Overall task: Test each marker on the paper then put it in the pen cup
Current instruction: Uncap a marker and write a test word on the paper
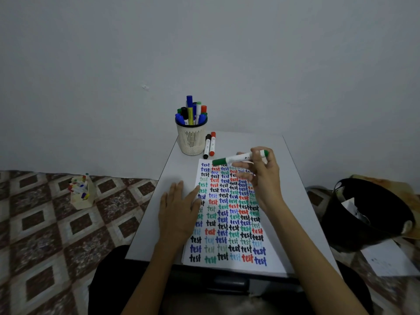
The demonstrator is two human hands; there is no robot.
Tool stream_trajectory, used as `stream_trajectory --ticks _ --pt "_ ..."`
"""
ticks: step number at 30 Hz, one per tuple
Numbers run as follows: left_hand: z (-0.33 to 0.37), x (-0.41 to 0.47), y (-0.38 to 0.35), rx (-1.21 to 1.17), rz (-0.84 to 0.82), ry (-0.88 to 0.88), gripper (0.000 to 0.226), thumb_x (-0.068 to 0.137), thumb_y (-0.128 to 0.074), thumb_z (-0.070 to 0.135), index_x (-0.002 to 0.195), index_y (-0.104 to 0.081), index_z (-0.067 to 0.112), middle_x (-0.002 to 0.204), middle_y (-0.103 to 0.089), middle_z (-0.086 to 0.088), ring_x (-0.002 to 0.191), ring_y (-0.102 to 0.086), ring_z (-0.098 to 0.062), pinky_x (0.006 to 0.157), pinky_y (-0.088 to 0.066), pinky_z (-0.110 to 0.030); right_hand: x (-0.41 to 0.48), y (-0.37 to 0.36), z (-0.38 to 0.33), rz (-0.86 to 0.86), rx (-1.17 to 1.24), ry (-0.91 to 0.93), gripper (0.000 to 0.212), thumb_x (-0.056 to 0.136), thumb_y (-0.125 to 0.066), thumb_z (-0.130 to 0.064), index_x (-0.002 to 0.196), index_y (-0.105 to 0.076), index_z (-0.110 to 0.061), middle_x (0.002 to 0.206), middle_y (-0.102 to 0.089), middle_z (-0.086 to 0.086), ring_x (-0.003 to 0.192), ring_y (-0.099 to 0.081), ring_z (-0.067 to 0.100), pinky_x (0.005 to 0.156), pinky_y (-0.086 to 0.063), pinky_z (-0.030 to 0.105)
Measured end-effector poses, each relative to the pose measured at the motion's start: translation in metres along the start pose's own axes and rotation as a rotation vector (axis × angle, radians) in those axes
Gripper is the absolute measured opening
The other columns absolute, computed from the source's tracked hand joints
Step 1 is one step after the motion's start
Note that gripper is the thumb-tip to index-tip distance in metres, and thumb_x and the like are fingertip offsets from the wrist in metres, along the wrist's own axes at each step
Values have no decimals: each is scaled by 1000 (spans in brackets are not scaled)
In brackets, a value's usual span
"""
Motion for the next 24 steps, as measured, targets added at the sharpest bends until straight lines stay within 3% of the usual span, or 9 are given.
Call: stream_trajectory --ticks 4,6,8,10,13,17,19,21,24 --pt "6 1 6 -170 71 -66 52 97 -23 47 143 -36 27 155 -23 -2 145 -9 -15 117 -3 -37 -17 3 12 -12 -51 -44 20 90 -61 -13 102 -47 -8 89 -69 18 59 -64 22 53 -56 28" --pt "15 -2 15 -380 118 -154 56 95 -23 51 141 -40 23 151 -33 1 141 -21 -11 116 -15 -36 -25 3 17 -35 -88 -78 25 85 -67 -2 102 -49 -6 79 -68 15 53 -59 20 47 -51 26" --pt "30 -7 20 -514 57 -243 55 93 -30 56 138 -41 27 142 -44 6 130 -39 -7 105 -33 -30 -33 0 21 -78 -102 -101 27 81 -71 -1 100 -51 -4 72 -63 17 47 -54 18 42 -46 24" --pt "45 -12 19 -514 -38 -317 49 93 -35 57 132 -45 30 119 -58 9 104 -54 0 85 -44 -21 -40 -5 23 -105 -94 -116 24 82 -71 -3 96 -52 -3 65 -59 17 41 -48 16 38 -40 22" --pt "58 -16 16 -519 -84 -350 29 98 -36 45 112 -53 26 76 -58 8 62 -52 -4 58 -42 -19 -48 -10 24 -123 -130 -127 22 81 -73 -5 87 -51 -4 61 -57 15 35 -40 12 35 -33 19" --pt "64 -19 13 -544 -163 -344 27 101 -35 28 124 -50 23 81 -61 1 69 -57 -11 66 -50 -33 -56 -10 25 -177 -239 -143 23 79 -76 -6 81 -54 -1 58 -50 13 37 -39 14 36 -32 20" --pt "68 -22 11 -542 -155 -357 36 101 -32 32 135 -44 24 74 -58 2 63 -53 -10 60 -46 -25 -57 -9 23 -161 -239 -150 22 80 -75 -7 79 -54 -1 58 -50 15 37 -39 15 37 -32 21" --pt "70 -23 12 -551 -99 -367 35 101 -32 35 130 -47 25 63 -51 5 54 -46 -9 52 -36 -19 -57 -9 23 -139 -208 -175 20 82 -73 -8 79 -54 -1 56 -51 13 37 -40 14 36 -32 20" --pt "71 -22 17 -594 -33 -388 21 99 -35 40 111 -51 36 57 -50 3 49 -47 -15 47 -35 -21 -57 -10 25 -124 -149 -228 17 85 -70 -8 83 -55 -1 55 -53 8 37 -42 10 34 -32 19"
Point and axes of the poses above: each hand's wrist, its own x-axis towards the middle knuckle, its own y-axis out of the back of the hand, z = x × y, the point moved 4 cm from there along x, towards the middle knuckle
